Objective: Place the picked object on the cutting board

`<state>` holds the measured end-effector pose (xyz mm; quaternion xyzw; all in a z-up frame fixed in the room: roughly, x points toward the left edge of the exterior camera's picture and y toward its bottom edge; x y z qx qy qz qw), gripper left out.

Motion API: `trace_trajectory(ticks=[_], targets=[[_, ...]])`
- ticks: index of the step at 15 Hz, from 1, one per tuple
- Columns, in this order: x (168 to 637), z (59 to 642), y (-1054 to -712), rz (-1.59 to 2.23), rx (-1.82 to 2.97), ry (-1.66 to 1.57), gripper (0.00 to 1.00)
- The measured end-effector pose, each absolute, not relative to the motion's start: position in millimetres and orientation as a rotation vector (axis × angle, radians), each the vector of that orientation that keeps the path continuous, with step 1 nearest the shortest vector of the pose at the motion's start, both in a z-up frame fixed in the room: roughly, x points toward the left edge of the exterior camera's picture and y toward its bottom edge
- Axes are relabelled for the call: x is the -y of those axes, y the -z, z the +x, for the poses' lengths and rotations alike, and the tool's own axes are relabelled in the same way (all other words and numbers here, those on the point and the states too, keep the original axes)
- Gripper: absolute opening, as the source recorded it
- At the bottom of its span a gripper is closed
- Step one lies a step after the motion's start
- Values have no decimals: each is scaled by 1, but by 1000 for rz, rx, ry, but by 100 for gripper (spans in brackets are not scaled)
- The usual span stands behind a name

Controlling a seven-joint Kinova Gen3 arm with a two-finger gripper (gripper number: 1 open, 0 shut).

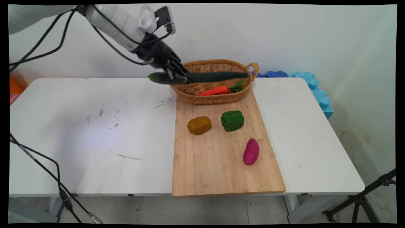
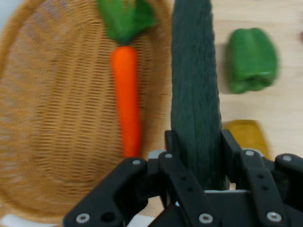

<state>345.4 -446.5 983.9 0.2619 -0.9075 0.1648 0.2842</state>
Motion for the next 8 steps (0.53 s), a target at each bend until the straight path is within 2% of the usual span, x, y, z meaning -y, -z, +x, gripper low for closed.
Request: trace_trajectory(ticks=[8], targets=[[384, 326, -973, 592, 2429, -248, 0]])
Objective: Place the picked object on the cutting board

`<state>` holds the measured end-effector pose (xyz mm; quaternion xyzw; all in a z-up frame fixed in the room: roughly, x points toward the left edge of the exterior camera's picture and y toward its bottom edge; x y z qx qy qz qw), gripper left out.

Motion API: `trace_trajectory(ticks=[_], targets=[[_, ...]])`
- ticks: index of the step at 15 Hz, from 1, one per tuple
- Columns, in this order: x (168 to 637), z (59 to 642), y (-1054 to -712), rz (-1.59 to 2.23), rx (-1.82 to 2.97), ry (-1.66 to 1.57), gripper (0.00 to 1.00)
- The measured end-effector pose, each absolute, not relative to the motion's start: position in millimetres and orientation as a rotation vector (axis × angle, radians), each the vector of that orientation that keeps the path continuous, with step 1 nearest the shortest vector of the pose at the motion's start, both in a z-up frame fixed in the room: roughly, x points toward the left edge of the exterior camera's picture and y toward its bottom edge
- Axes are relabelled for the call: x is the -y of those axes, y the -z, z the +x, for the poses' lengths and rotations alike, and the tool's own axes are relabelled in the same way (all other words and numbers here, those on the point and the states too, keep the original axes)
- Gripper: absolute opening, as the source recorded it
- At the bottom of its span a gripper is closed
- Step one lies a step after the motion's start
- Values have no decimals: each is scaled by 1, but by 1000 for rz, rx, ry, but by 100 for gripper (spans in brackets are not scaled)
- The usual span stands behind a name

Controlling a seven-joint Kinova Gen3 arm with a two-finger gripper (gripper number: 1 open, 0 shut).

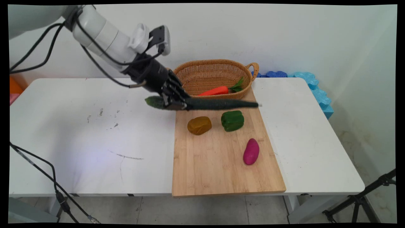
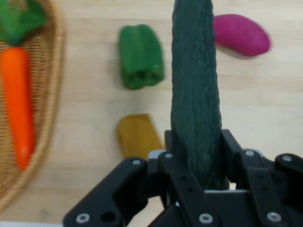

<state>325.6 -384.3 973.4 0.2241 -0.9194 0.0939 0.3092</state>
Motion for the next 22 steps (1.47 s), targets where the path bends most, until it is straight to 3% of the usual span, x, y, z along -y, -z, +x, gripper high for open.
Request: trace_trajectory(ticks=[9, 22], targets=[[350, 292, -926, 456, 2431, -100, 0], [365, 240, -844, 307, 2442, -80, 0]])
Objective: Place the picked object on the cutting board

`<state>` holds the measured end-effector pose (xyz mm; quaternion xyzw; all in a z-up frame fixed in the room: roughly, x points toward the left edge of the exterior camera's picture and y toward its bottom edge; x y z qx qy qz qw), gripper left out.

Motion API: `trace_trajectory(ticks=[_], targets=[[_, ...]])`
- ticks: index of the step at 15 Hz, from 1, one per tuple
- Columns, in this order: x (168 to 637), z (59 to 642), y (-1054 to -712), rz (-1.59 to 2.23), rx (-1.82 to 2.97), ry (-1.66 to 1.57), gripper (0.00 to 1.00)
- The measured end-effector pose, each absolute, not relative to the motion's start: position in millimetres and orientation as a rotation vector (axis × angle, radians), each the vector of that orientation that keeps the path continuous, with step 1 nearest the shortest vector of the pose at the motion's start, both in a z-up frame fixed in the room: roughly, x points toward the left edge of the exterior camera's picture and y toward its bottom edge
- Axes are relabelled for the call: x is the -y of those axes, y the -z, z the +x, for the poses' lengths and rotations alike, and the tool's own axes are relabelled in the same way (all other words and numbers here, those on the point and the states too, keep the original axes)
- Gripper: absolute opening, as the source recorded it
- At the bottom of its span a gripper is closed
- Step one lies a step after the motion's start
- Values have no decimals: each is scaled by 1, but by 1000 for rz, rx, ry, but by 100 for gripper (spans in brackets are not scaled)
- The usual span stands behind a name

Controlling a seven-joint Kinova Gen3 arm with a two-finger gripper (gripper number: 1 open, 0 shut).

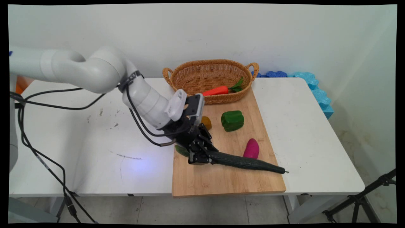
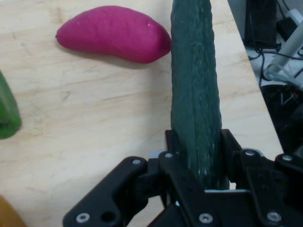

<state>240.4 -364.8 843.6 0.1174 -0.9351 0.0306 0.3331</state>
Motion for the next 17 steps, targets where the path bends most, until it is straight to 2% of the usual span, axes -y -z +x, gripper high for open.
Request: trace_trajectory(ticks=[11, 12, 17], targets=[[371, 230, -811, 279, 2470, -89, 0], [371, 229, -809, 279, 2472, -90, 100], [371, 229, -804, 273, 2481, -96, 100]])
